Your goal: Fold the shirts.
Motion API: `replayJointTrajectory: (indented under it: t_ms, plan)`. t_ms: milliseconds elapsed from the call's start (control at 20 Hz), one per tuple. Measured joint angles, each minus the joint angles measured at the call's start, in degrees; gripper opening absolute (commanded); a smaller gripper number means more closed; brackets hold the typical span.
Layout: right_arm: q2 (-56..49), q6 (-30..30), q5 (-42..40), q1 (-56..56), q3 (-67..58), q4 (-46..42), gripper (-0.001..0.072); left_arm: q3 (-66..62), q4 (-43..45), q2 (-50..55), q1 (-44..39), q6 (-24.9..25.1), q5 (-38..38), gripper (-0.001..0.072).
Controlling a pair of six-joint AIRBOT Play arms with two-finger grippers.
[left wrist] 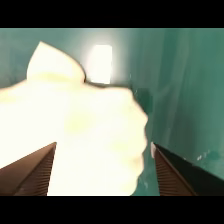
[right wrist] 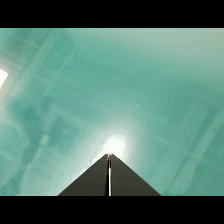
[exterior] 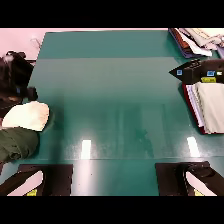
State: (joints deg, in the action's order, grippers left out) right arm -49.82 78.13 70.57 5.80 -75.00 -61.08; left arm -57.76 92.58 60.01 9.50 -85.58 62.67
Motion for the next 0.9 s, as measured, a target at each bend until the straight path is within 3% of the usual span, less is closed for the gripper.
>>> replayJointTrajectory:
  t_ms: [150, 200, 250, 300, 500, 700, 900]
  plan:
    - [-1.11, 0.0, -0.04, 0.0, 0.0, 0.02, 0.0021, 8.24, 0.96, -0.07, 1.88, -0.52, -4.9, 0.0706]
    - [-1.55, 0.0, -0.04, 0.0, 0.0, 0.02, 0.0021, 9.7, 1.14, -0.11, 2.19, -0.9, -5.99, 0.0514]
    - [-2.03, 0.0, -0.07, 0.0, 0.0, 0.02, 0.0021, 10.71, 1.42, -0.17, 2.43, -1.46, -6.78, 0.0183]
    - [-2.51, 0.02, -0.07, 0.0, 0.0, 0.04, 0.0021, 11.19, 1.46, -0.17, 2.6, -2.03, -6.99, 0.0035]
    - [-3.56, 0.04, -0.11, 0.0, -1.51, 0.0, 0.0021, 5.66, 0.55, -0.22, 2.95, -3.37, -4.33, 0.0023]
    - [-3.87, 0.04, -0.92, 0.0, -8.04, 0.02, 0.0021, -11.37, -8.35, -2.12, 1.95, -1.81, 0.66, 0.0022]
    - [-3.96, 0.04, -2.34, 0.0, -15.98, 0.0, 0.0021, -28.26, -13.25, -4.09, -6.54, -0.28, 4.59, 0.0022]
